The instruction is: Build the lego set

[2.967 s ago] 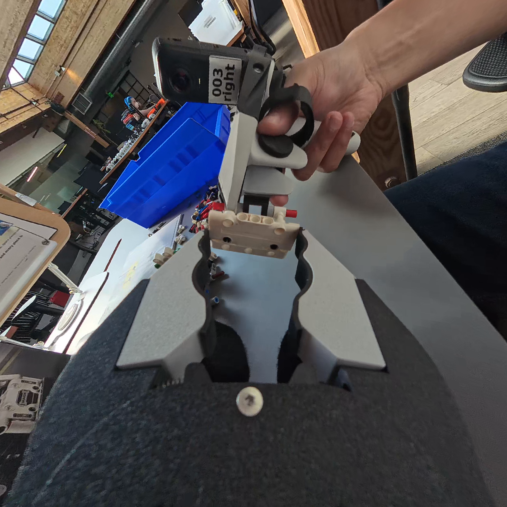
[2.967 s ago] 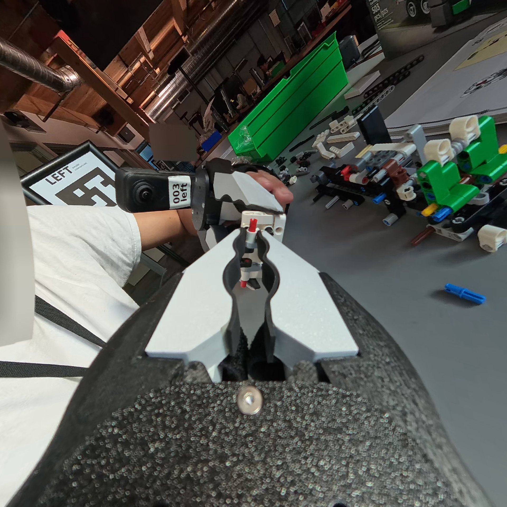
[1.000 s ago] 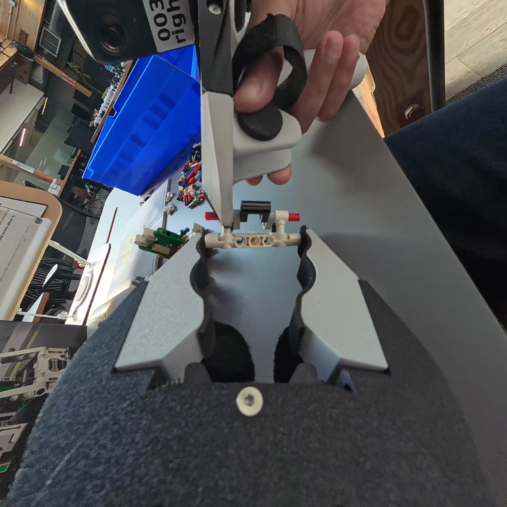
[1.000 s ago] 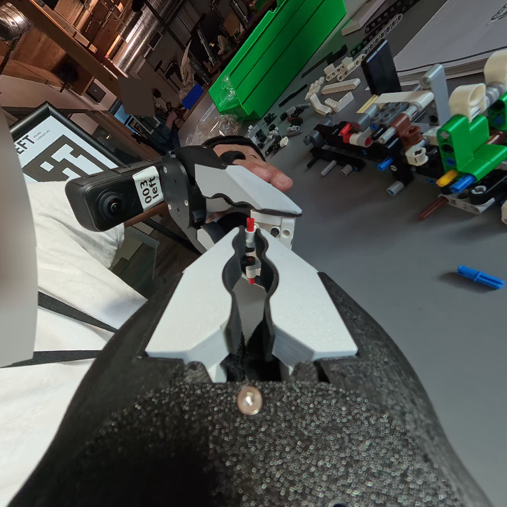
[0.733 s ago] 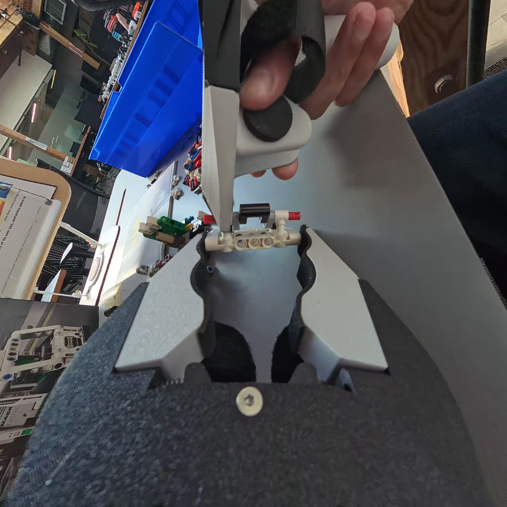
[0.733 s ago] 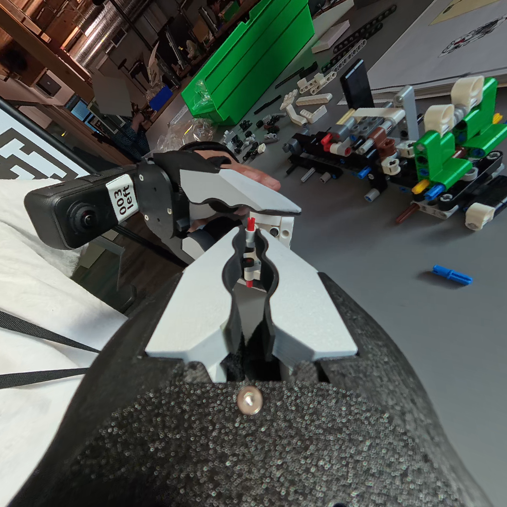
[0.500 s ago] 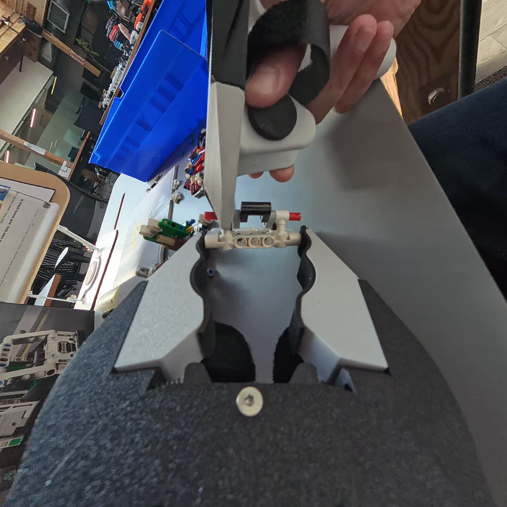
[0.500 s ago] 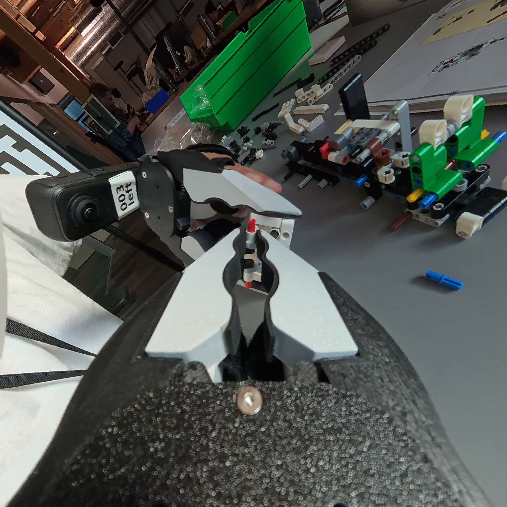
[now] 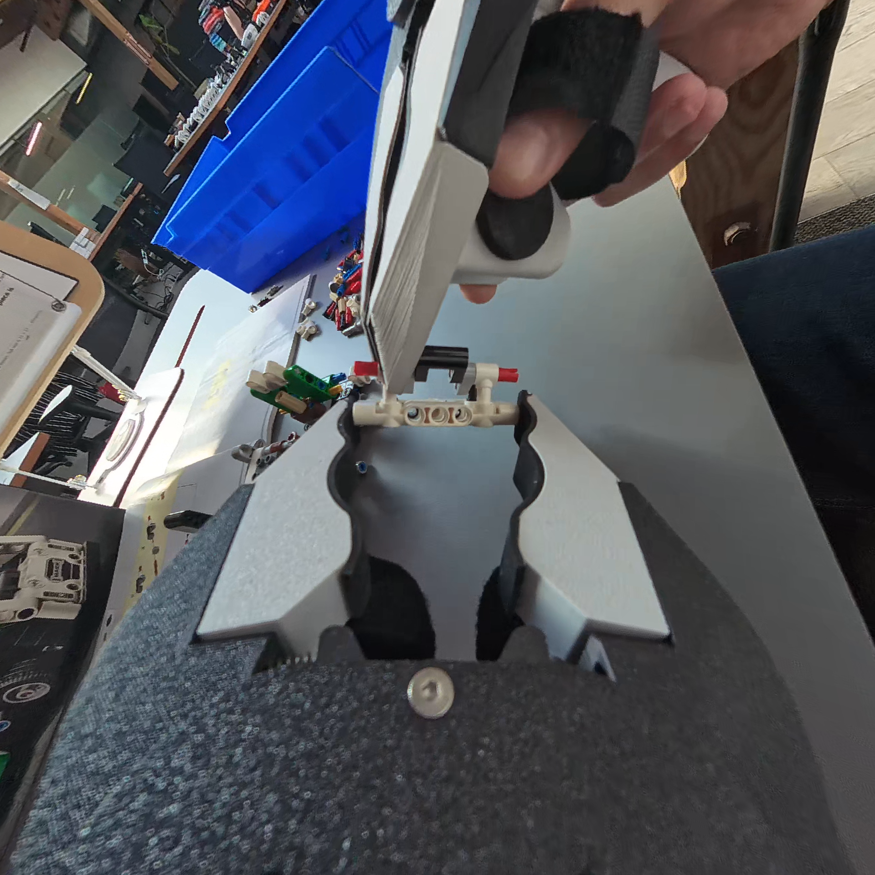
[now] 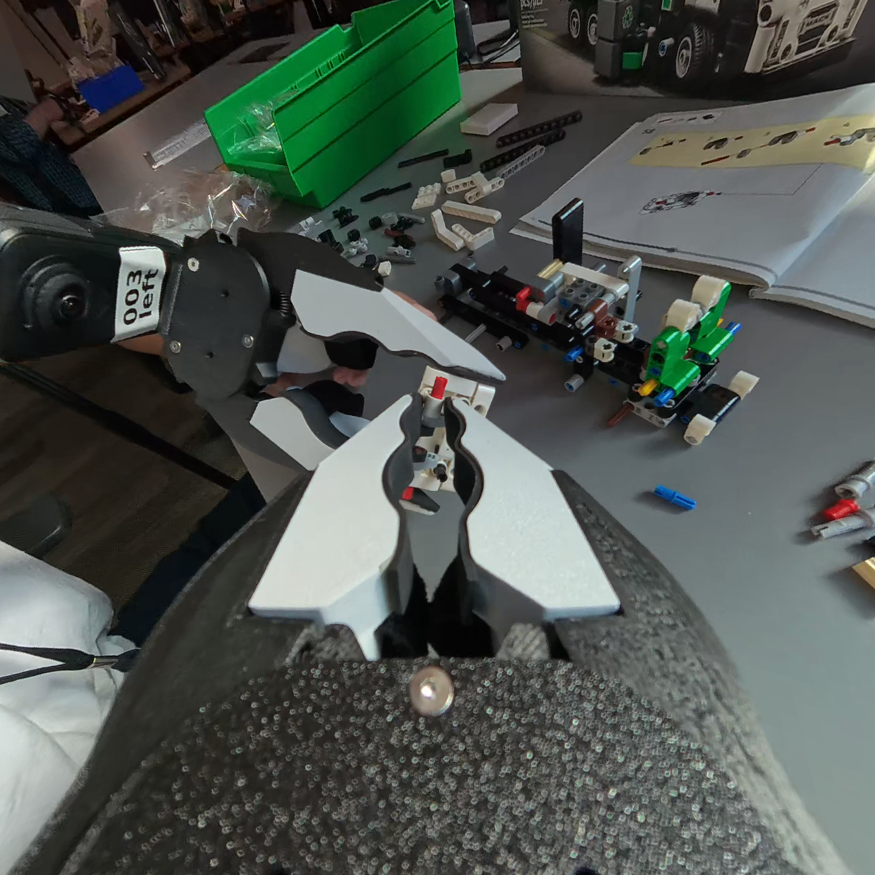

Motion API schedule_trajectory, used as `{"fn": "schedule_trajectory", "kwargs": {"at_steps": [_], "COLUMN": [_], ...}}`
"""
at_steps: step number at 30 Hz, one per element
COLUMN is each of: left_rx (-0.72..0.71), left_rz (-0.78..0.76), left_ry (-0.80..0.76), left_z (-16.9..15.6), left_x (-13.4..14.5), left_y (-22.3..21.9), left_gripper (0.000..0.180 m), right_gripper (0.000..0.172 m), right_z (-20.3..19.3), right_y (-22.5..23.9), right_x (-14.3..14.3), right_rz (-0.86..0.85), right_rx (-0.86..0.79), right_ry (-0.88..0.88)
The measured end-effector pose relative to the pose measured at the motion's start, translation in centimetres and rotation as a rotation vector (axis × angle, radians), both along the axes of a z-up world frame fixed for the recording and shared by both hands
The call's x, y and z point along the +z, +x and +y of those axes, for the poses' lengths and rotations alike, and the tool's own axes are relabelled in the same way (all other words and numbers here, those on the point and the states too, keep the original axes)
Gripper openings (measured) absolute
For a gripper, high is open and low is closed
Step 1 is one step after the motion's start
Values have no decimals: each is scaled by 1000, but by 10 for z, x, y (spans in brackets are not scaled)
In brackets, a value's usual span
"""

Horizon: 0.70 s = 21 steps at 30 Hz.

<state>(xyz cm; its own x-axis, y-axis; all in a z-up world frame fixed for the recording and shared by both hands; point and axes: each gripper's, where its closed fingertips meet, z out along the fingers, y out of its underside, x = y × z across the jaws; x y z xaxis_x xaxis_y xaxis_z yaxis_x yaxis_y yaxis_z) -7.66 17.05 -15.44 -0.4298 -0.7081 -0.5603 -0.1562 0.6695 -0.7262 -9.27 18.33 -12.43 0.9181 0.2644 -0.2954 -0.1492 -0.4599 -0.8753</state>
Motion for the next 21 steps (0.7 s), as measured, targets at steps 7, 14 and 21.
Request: {"fn": "schedule_trajectory", "kwargs": {"at_steps": [7, 14, 21], "left_rx": [40, 61, 105], "left_rz": [-44, -47, -60], "left_ry": [131, 208, 274], "left_z": [5, 6, 8], "left_x": [-3, -7, -8], "left_y": [2, 2, 5], "left_gripper": [63, 63, 62], "right_gripper": [6, 5, 5], "right_z": [-1, -2, -1], "right_y": [0, -1, 1], "right_x": [-5, -9, -10], "right_rz": [-5, -129, -272], "right_rx": [-24, -67, -116], "right_ry": [-38, -90, -98]}}
